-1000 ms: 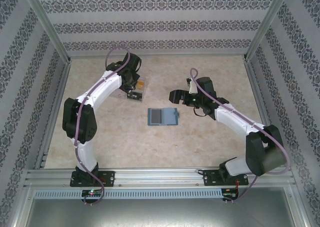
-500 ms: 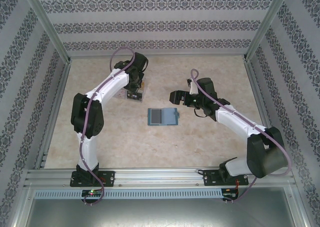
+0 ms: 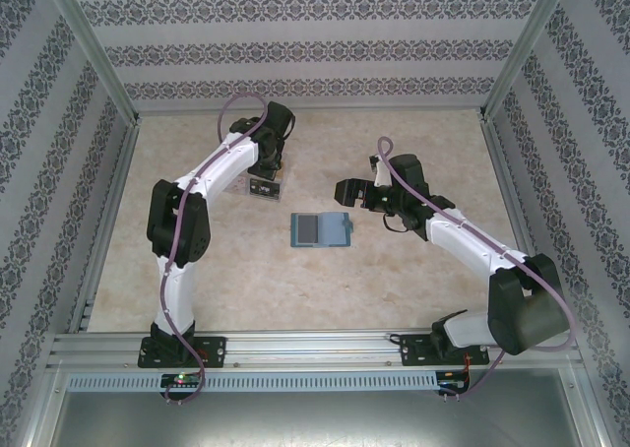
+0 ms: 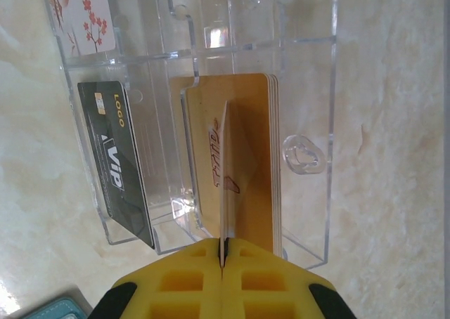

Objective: Take the credit cards out of the card holder

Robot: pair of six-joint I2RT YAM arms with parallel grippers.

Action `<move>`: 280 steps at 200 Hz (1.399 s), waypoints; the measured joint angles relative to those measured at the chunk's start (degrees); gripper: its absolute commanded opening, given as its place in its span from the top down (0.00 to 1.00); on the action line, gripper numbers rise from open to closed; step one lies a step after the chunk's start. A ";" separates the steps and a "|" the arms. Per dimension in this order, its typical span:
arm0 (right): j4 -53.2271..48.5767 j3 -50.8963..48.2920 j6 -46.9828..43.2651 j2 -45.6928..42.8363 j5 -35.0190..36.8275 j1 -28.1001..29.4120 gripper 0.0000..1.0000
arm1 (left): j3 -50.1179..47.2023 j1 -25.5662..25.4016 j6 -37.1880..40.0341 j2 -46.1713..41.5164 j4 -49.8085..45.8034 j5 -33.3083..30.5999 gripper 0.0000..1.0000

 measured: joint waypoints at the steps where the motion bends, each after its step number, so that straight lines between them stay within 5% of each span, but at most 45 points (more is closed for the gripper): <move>1: 0.00 0.00 0.00 -0.02 0.02 0.00 0.02 | 0.07 0.00 -0.11 0.00 0.00 0.00 1.00; 178: -0.42 -0.33 0.20 -1.05 0.04 1.90 0.02 | -0.09 0.76 -3.28 0.11 -0.15 -0.90 1.00; 244: -0.44 -0.33 0.22 -1.01 0.07 1.90 0.02 | -0.07 1.49 -0.35 2.32 1.90 0.66 0.66; 280: -0.55 -0.33 0.22 -1.01 0.07 1.90 0.02 | 0.04 1.51 1.97 2.56 2.47 0.70 0.59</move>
